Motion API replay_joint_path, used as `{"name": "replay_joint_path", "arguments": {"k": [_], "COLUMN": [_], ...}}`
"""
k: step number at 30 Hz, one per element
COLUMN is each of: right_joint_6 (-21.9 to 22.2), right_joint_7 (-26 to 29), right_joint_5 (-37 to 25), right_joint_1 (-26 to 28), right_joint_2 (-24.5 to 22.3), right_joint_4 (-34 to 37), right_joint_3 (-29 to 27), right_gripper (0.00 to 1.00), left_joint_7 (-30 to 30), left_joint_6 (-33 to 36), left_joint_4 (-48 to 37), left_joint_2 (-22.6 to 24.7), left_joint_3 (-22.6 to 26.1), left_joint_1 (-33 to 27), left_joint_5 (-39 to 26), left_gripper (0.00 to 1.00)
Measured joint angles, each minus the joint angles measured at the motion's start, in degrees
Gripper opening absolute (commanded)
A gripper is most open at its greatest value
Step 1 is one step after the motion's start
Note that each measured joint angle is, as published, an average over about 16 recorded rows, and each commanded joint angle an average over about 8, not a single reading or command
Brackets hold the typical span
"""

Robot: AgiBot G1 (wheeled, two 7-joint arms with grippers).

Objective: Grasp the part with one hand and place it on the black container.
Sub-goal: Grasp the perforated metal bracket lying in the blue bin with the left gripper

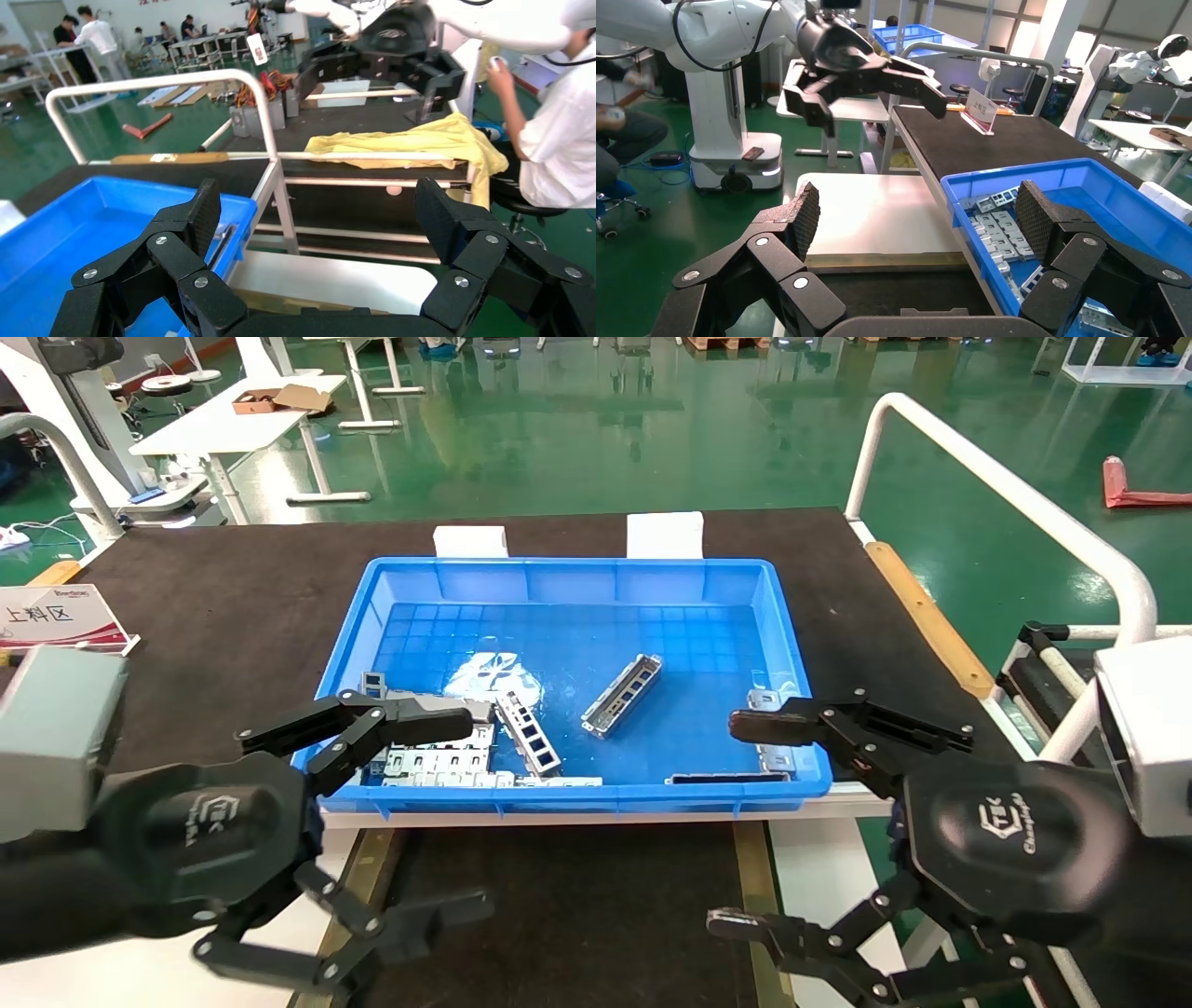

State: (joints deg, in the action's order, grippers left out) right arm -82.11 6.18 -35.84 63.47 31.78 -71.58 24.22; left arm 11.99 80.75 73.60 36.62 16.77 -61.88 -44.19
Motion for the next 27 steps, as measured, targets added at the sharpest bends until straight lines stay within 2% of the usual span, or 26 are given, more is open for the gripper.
{"name": "replay_joint_path", "arguments": {"k": [13, 20, 27], "right_joint_6": [0.00, 0.00, 0.00], "right_joint_7": [0.00, 0.00, 0.00], "right_joint_5": [0.00, 0.00, 0.00], "right_joint_1": [0.00, 0.00, 0.00], "right_joint_2": [0.00, 0.00, 0.00], "right_joint_4": [0.00, 0.00, 0.00], "right_joint_3": [0.00, 0.00, 0.00], "right_gripper": [1.00, 1.00, 1.00], "left_joint_7": [3.21, 4.49, 4.52], "left_joint_6": [-9.11, -15.89, -21.84], "left_joint_4": [-1.14, -4.57, -11.83], "left_joint_2": [5.70, 11.10, 17.69], "left_joint_3": [4.47, 7.93, 11.56], "left_joint_1": [-3.59, -6.83, -10.87], "left_joint_5": [-9.68, -17.50, -25.12], "left_gripper": [1.00, 1.00, 1.00]}}
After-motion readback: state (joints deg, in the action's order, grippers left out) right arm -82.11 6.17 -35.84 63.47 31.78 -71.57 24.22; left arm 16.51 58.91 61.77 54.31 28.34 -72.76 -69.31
